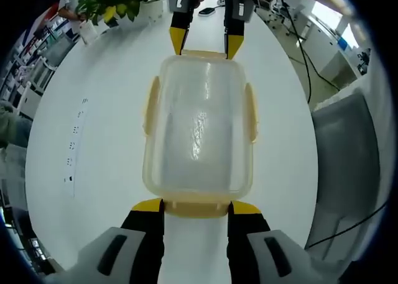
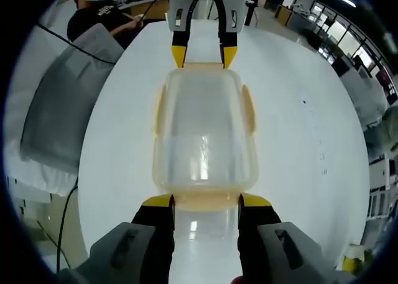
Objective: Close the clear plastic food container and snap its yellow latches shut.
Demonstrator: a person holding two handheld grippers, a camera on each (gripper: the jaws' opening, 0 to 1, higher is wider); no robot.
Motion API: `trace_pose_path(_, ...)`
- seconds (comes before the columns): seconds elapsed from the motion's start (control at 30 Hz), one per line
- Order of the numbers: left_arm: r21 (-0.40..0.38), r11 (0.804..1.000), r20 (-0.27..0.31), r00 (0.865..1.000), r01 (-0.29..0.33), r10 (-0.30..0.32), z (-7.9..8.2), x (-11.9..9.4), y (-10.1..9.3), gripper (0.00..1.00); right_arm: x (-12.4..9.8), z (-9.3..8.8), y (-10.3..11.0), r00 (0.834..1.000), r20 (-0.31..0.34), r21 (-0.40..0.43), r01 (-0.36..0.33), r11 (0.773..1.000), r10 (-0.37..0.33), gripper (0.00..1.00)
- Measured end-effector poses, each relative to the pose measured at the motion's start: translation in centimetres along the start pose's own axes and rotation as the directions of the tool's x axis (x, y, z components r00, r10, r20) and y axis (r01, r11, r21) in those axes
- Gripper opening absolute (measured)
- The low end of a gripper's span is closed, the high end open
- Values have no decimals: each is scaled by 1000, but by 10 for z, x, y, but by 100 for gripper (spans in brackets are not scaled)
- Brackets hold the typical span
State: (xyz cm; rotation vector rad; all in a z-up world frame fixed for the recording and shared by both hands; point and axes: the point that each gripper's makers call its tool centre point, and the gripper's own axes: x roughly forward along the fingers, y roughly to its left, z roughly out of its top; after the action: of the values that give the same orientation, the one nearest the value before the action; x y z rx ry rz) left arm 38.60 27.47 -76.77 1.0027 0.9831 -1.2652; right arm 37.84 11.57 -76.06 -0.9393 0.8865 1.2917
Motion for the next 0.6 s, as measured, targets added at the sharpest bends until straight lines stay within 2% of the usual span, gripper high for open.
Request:
trace_pose_path(0.23, -2, 1000, 5, 1000, 8, -8, 31, 11, -1, 33, -11, -31, -1, 1000, -9, 10, 4, 1000, -4, 36)
trace_pose_path(0.6, 2, 1000, -5, 1000, 28, -28, 62, 27, -5, 33, -15, -69, 2, 1000, -18, 32, 0, 999, 1, 36)
